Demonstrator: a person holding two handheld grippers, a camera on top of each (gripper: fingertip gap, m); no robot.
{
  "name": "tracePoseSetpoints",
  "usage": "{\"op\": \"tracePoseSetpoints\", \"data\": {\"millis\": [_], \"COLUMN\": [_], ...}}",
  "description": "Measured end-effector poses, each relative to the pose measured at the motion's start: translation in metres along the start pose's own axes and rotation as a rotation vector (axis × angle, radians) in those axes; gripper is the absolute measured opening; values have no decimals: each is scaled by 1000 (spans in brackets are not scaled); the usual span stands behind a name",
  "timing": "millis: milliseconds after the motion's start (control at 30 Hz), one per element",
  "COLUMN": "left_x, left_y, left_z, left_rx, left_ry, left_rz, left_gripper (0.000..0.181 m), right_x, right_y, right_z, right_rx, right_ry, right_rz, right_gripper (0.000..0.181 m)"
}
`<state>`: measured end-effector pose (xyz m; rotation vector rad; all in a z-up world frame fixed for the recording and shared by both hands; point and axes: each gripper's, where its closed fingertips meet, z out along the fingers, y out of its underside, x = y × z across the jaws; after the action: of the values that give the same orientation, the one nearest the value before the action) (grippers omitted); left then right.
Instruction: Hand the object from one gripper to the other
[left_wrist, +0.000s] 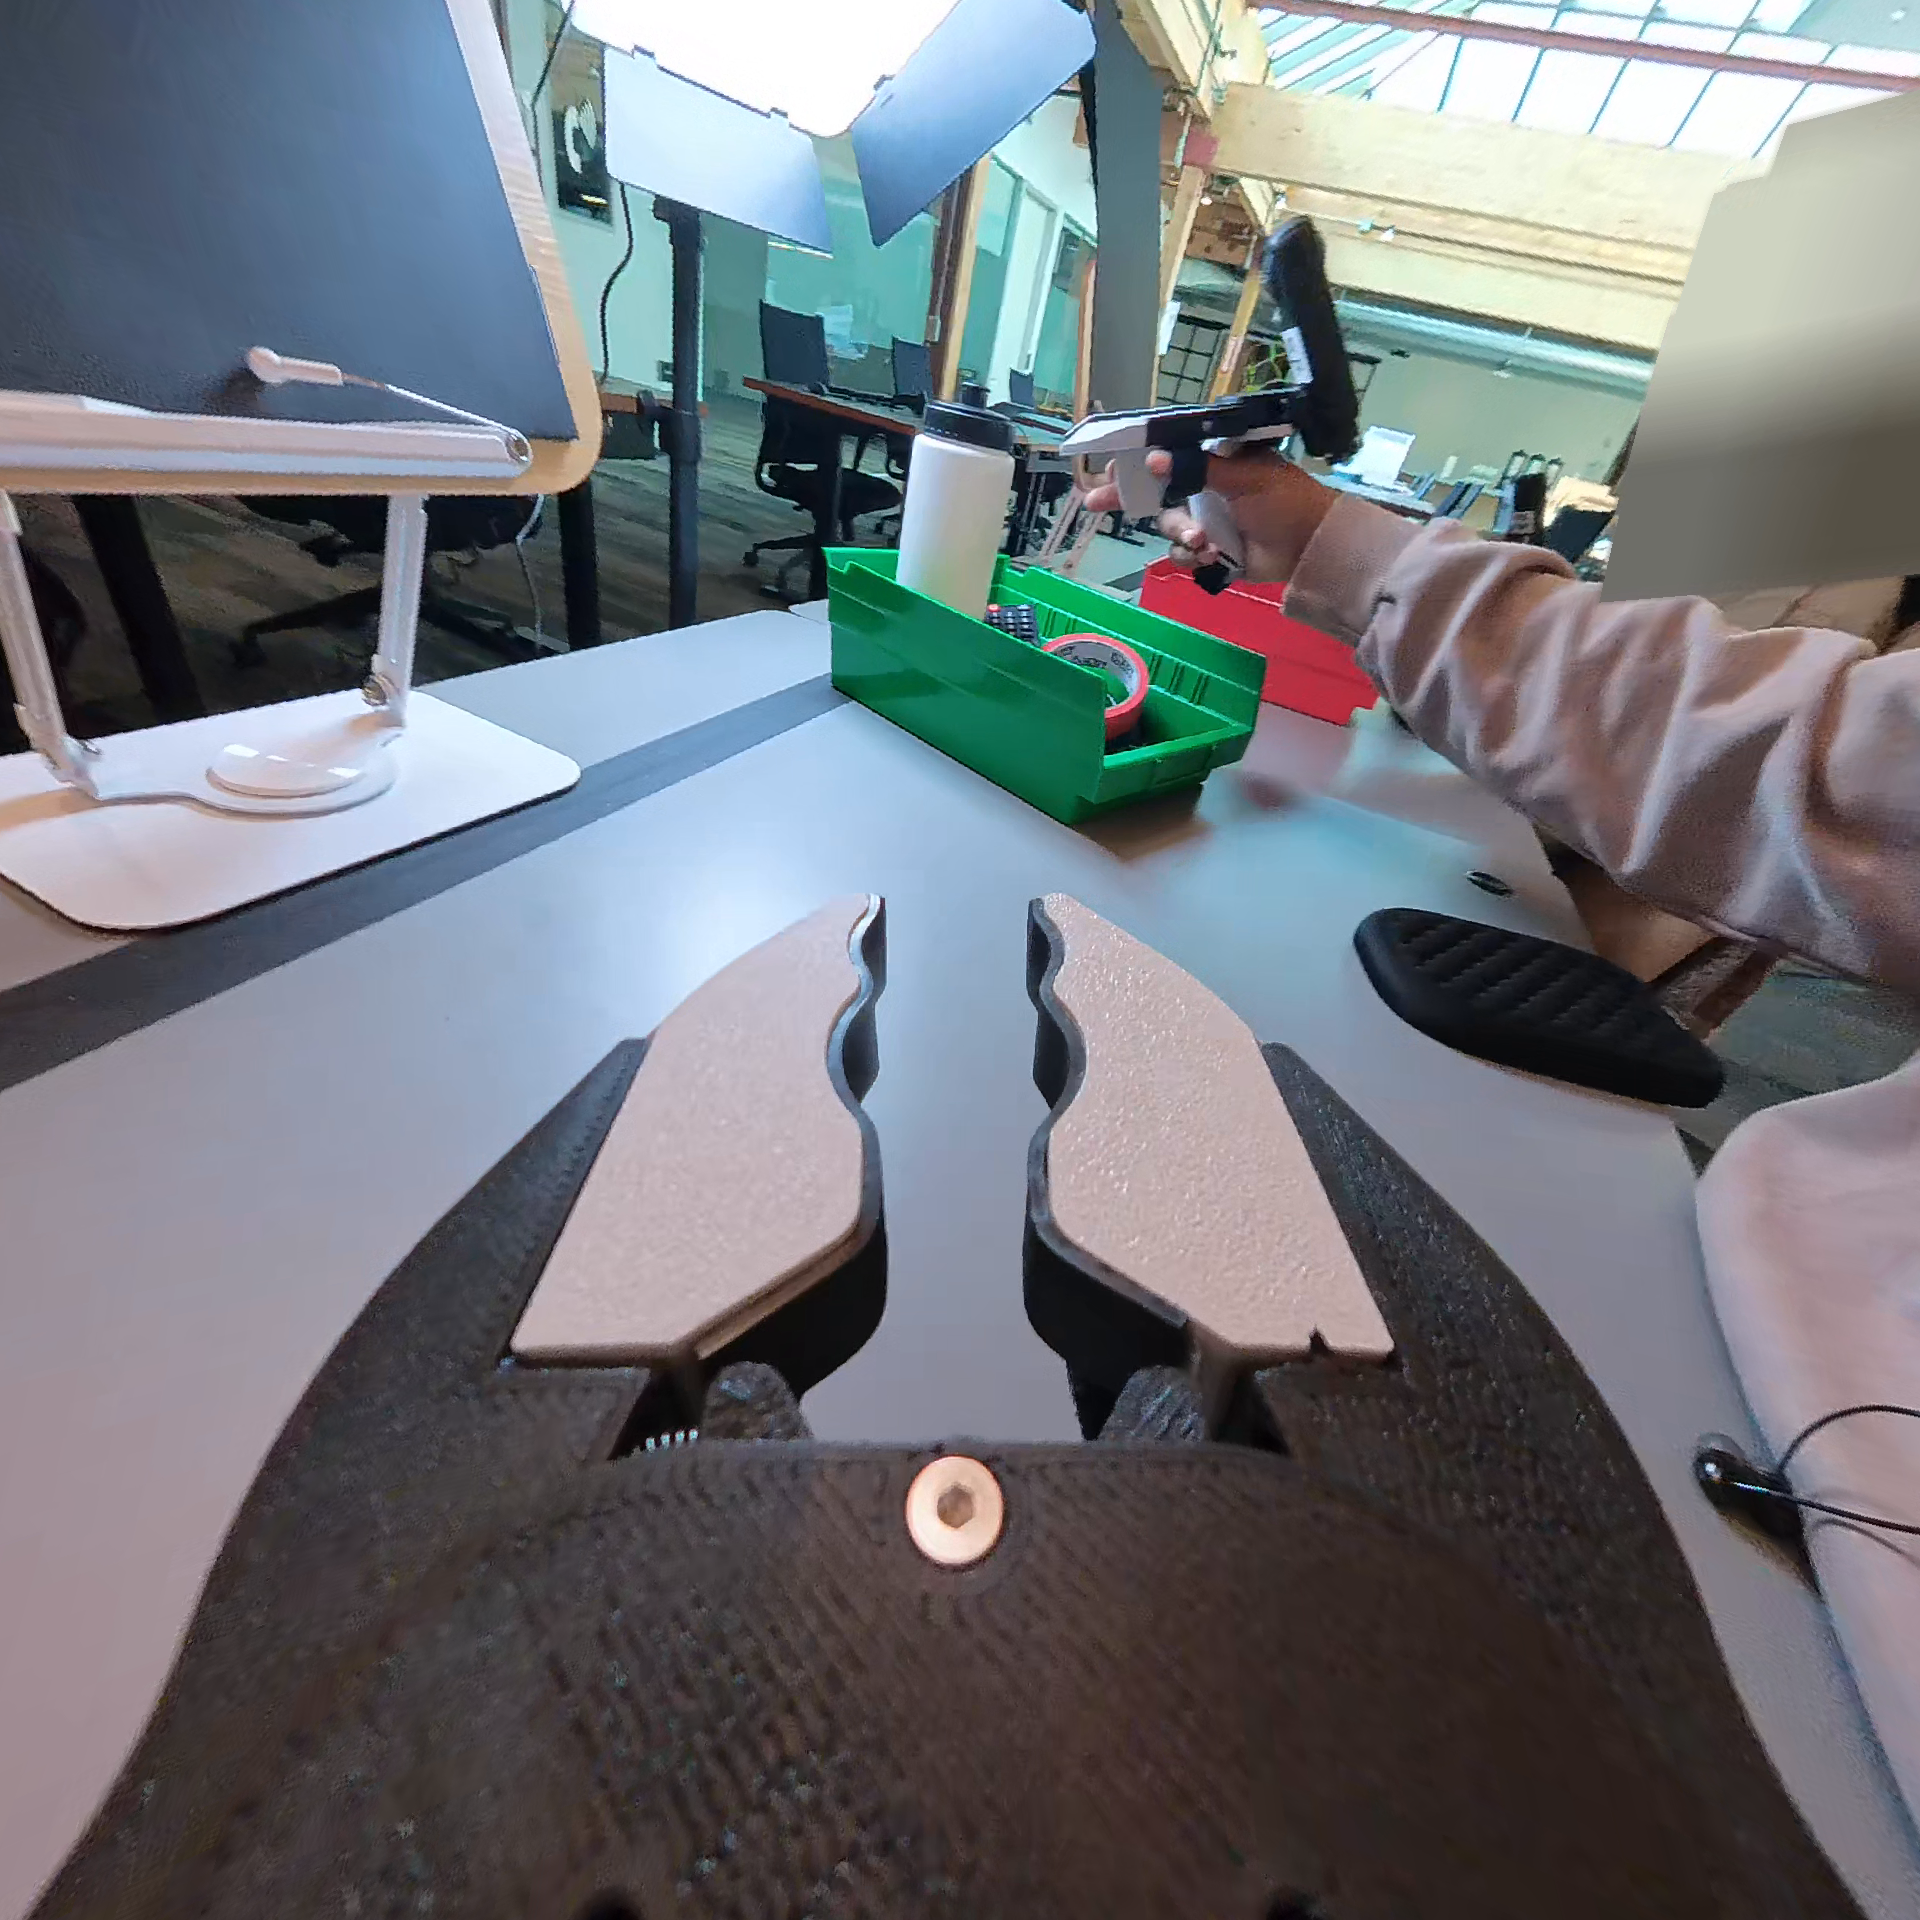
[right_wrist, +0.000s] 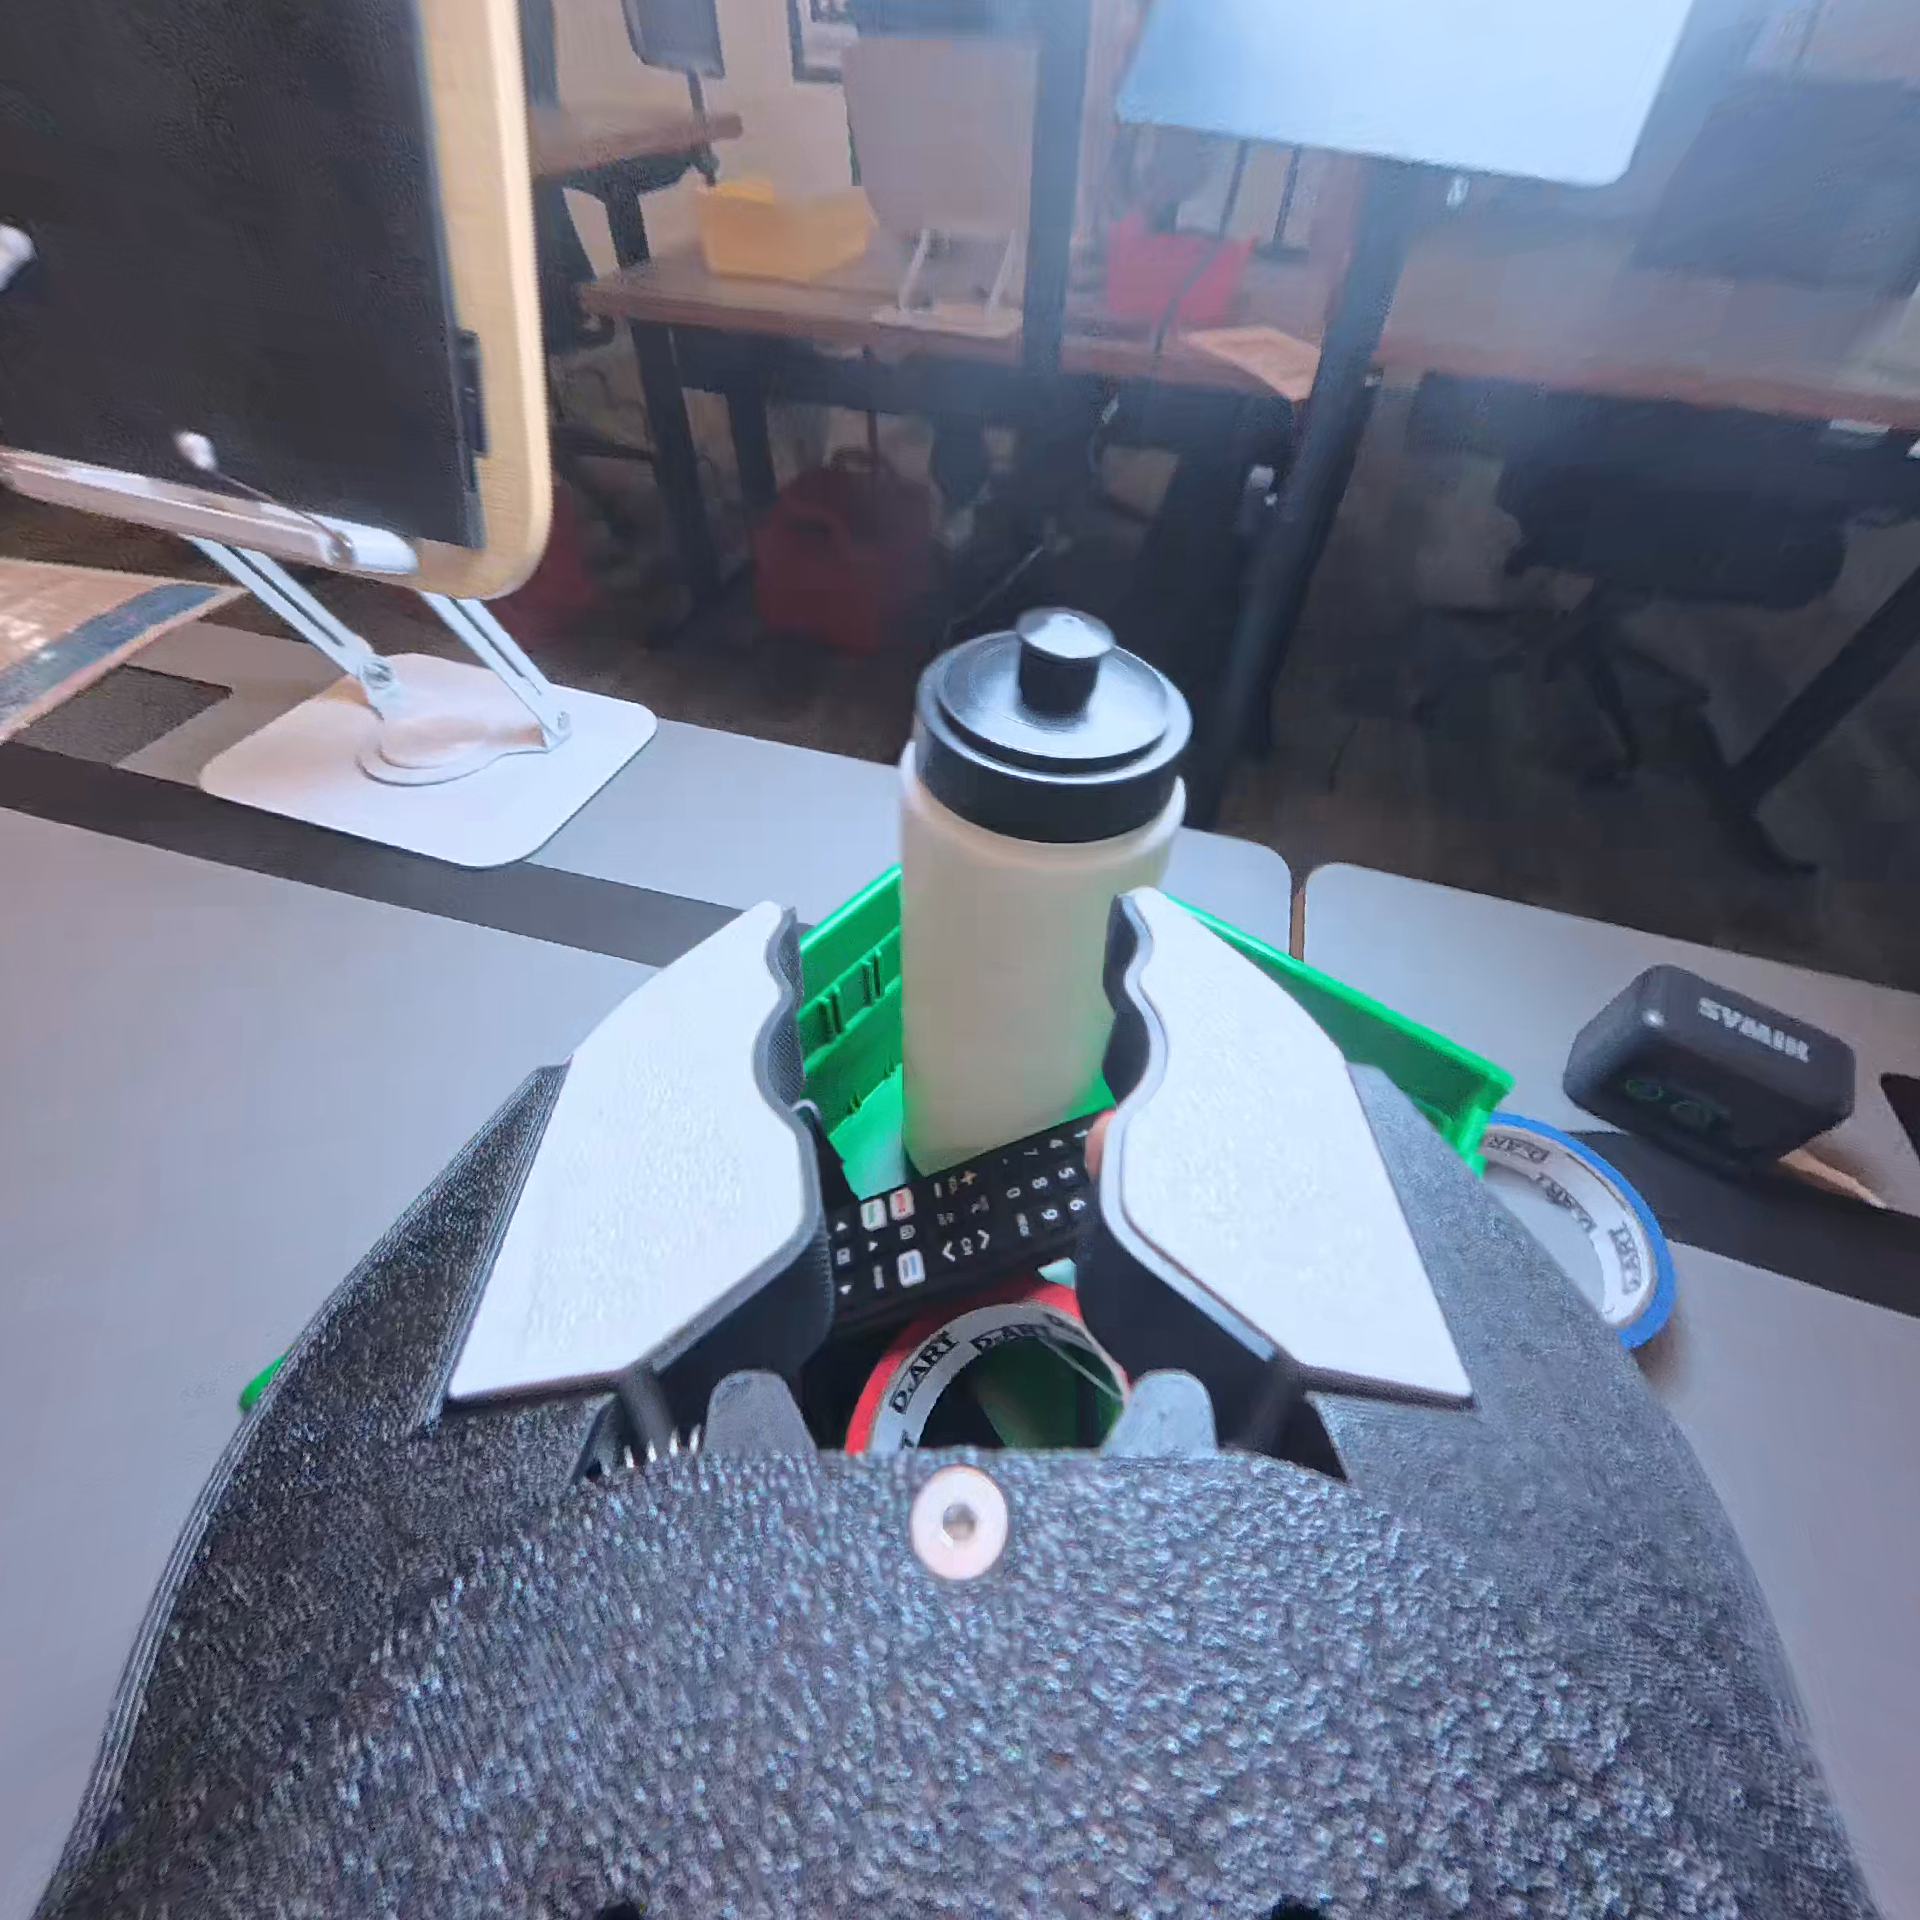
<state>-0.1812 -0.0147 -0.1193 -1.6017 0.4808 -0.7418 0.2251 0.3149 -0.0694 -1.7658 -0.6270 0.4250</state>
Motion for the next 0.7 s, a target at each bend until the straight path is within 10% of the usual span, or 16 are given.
{"op": "tracePoseSetpoints", "data": {"millis": [433,700], "left_x": [-17,-44], "left_y": [-18,-27], "left_z": [-11,-33], "left_rx": [106,116], "left_ry": [-147,-330], "left_rz": [118,214], "left_gripper": [10,2], "right_x": [-227,-268], "right_y": [14,55], "right_z": [-62,-56], "right_rx": [330,365], "right_ry": [-290,-339], "right_rz": [-118,-125], "right_gripper": [17,0]}}
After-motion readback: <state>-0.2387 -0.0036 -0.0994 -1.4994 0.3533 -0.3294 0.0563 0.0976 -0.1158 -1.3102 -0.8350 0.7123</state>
